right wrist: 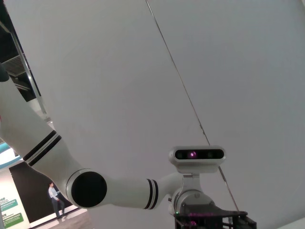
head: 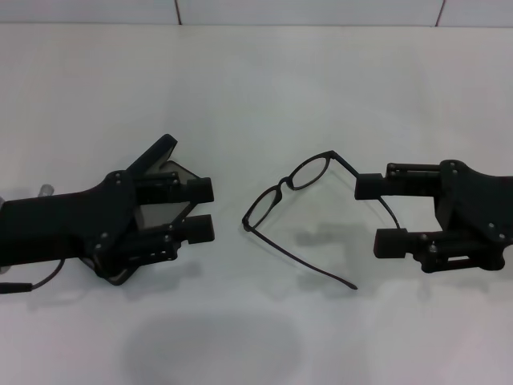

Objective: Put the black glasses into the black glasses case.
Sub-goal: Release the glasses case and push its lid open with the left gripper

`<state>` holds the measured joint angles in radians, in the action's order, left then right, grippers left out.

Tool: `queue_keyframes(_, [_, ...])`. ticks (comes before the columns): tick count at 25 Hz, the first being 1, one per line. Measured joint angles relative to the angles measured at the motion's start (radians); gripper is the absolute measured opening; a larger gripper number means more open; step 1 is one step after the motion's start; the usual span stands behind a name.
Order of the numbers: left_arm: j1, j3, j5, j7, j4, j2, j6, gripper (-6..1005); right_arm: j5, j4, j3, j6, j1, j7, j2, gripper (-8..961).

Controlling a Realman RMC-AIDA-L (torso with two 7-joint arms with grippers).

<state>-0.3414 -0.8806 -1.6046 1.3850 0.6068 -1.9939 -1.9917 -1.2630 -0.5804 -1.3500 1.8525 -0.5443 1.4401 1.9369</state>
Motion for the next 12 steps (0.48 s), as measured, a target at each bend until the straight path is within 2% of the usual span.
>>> queue_keyframes(12, [0.001,0.000,0.003,0.031,0.002,0.006,0.025,518,-0.001,-0.001,0.034,0.009,0.009,-0.014,0.010,735])
